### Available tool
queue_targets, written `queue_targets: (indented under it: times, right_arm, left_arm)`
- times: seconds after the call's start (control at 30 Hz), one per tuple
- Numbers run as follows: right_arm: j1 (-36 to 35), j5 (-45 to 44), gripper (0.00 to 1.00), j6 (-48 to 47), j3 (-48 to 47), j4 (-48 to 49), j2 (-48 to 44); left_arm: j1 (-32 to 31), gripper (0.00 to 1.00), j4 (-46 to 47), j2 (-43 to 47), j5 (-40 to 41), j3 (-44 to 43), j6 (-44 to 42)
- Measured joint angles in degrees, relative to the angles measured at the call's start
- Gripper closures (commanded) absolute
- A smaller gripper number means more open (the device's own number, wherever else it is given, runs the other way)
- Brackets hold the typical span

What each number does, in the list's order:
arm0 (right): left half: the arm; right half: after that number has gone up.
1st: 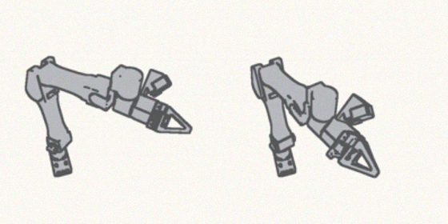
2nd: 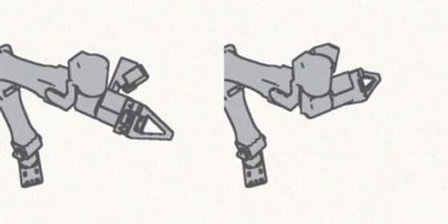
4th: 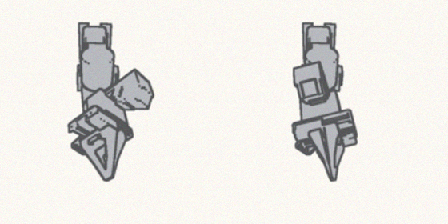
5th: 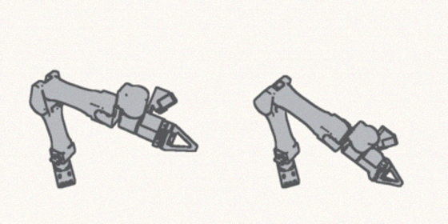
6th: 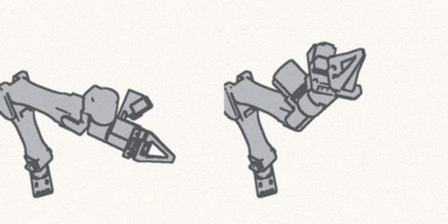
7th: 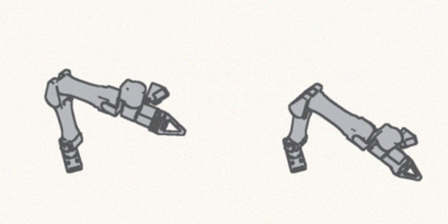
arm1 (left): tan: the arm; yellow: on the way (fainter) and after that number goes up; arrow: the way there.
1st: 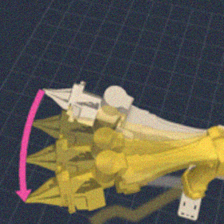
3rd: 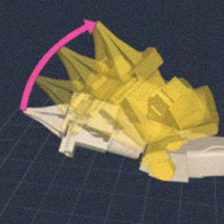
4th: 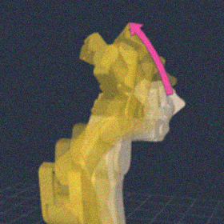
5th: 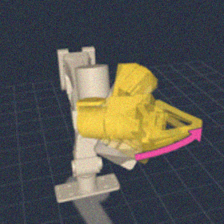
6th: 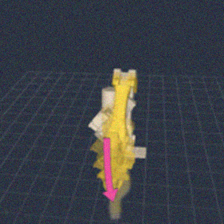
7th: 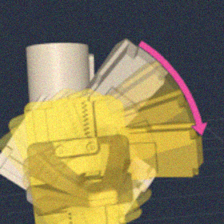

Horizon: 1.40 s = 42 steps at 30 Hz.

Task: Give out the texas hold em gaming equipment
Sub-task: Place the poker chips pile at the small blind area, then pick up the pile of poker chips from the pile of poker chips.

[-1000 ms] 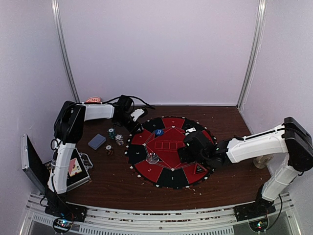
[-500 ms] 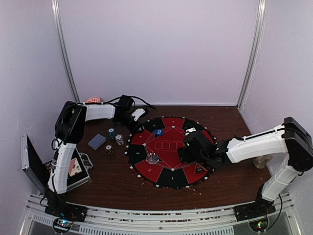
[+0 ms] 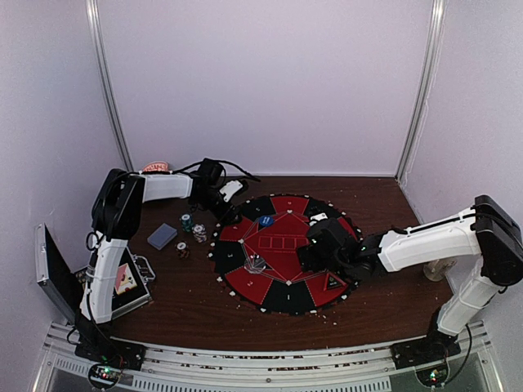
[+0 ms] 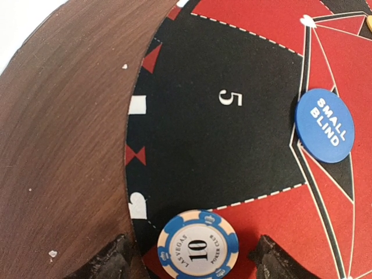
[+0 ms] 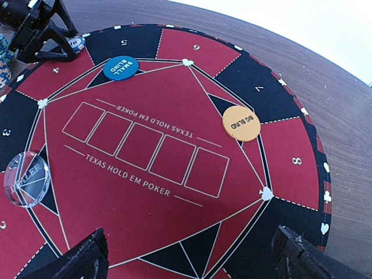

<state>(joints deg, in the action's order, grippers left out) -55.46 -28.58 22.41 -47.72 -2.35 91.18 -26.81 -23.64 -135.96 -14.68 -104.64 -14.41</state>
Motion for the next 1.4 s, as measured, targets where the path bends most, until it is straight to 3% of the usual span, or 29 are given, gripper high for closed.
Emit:
queue_targets:
  times: [0.2, 0.27, 0.47, 0.77, 1.0, 1.4]
  right_arm:
    - [0.0, -0.02, 0.0, 0.0, 0.0, 0.0, 0.0]
    - [0.0, -0.02, 0.0, 0.0, 0.0, -0.02, 0.0]
    - [0.0, 0.04, 0.0, -0.02, 0.0, -0.02, 0.0]
    - [0.0, 1.33, 0.0, 0.02, 0.02, -0.11, -0.02]
    - [0.0, 1.79, 0.0, 0.04, 0.0, -0.46, 0.0]
    - [0.0, 1.81, 0.0, 0.02, -0.44, -0.81, 0.35]
  left_arm:
    - [0.0, 0.04, -0.46, 0.9, -0.07, 0.66, -0.11]
    - [0.0, 0.02, -0.81, 2.29, -0.04, 1.81, -0.2]
    - [0.11, 0.02, -1.57, 12.07, 0.52, 6.34, -0.68]
    - [4.74, 0.04, -1.27, 32.5, -0.76, 22.97, -4.61]
    - [11.54, 0.08, -1.16, 34.07, -4.22, 33.75, -7.02]
    - [11.69, 0.18, 1.01, 33.92, -7.52, 34.88, -9.14]
